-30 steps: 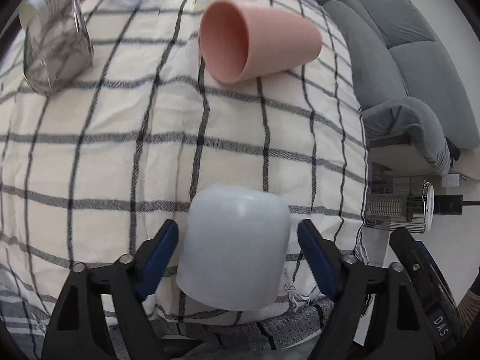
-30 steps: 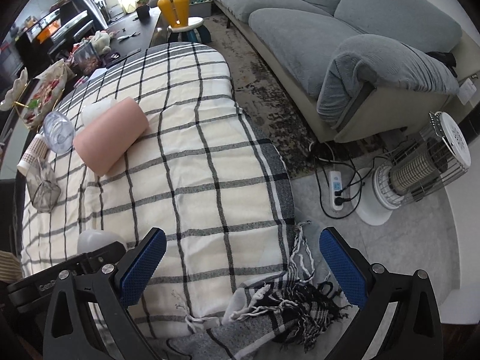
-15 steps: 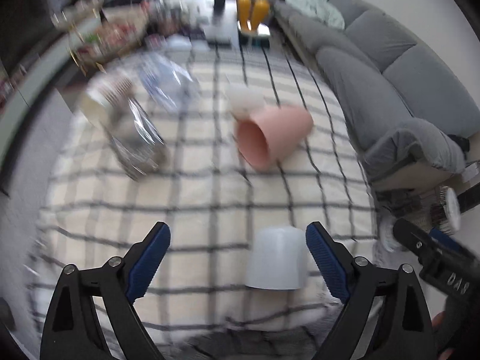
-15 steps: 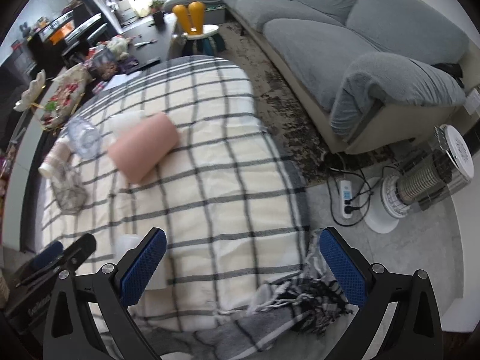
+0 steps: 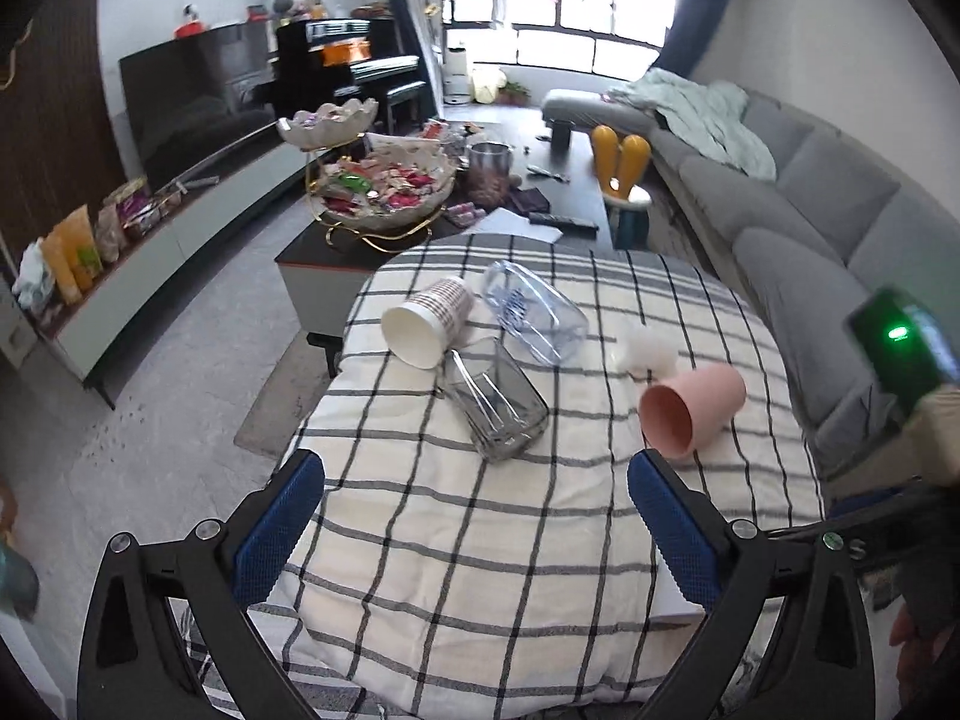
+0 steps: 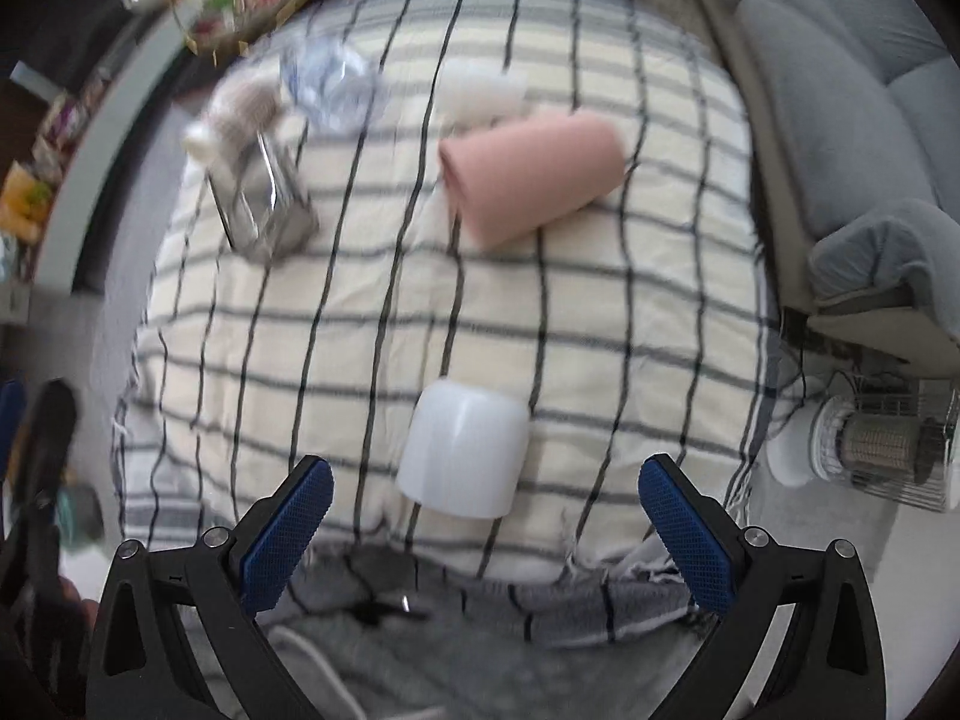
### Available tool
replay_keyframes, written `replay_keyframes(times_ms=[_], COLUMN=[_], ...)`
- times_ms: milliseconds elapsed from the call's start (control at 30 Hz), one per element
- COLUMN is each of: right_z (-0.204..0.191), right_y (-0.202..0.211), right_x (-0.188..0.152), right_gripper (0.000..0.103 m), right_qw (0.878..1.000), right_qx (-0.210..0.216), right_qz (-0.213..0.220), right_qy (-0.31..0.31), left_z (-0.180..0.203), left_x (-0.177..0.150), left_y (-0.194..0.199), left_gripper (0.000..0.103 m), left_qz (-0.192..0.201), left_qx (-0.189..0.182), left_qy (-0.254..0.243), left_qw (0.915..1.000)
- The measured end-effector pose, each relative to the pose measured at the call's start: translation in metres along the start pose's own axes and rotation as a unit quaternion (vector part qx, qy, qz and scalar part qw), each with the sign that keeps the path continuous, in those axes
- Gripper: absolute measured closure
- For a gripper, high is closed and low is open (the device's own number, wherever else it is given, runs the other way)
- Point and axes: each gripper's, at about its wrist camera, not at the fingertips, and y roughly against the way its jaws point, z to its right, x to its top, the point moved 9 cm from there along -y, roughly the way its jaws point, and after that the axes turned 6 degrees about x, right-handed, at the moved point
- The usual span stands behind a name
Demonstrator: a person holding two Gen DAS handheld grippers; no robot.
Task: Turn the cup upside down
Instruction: 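Set the white cup down on the cloth and open the left gripper, then lift the white cup with the right gripper and rotate it base up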
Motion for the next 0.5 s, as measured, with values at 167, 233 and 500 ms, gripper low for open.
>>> replay_keyframes(times_ms=[167, 233, 500], right_z=[0.005, 0.008, 0.012], right_y=[-0.038, -0.055, -0.094], right_x=[0.003, -0.002, -0.006], right_gripper=[0.001, 0.001, 0.003], right_qw=[0.994, 0.989, 0.975], right_qx=[-0.011, -0.014, -0.015], right_qz=[-0.103, -0.144, -0.219], right_qy=[-0.023, -0.034, -0.044], left_z=[-0.008, -0.009, -0.007], left_x=[0.006, 0.008, 0.004], left_y=[-0.011, -0.015, -0.05], left_gripper=[0.0, 0.0, 0.0], left_qz=[-0.01, -0.013, -0.046], left_qx=[-0.01, -0.012, -0.02], left_qy=[0.032, 0.037, 0.044], left_qw=[0.9994, 0.9992, 0.9978])
